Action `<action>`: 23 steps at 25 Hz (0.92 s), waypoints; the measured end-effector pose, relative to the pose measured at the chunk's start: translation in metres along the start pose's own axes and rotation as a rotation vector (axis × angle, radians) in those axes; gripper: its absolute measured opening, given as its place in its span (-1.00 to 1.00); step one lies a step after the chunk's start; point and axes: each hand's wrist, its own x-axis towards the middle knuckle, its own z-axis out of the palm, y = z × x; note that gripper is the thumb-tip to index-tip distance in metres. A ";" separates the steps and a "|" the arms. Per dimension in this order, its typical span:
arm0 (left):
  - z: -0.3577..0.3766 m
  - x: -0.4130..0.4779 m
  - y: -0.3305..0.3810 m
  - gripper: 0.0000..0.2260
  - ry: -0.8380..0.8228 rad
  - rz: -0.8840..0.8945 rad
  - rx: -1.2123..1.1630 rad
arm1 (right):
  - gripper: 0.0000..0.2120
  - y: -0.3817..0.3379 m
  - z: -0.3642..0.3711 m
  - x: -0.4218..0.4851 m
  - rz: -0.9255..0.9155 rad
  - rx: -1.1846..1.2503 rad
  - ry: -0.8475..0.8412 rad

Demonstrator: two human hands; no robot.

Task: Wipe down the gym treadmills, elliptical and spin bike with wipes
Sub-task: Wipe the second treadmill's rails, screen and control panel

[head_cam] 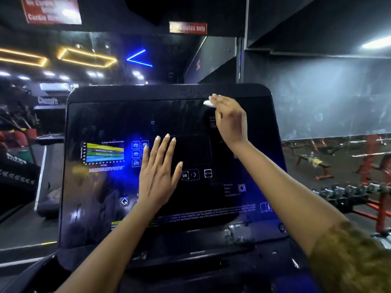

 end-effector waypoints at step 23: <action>0.012 0.011 0.000 -0.45 -0.036 0.081 0.136 | -0.56 0.012 0.032 0.020 -0.426 0.016 -0.325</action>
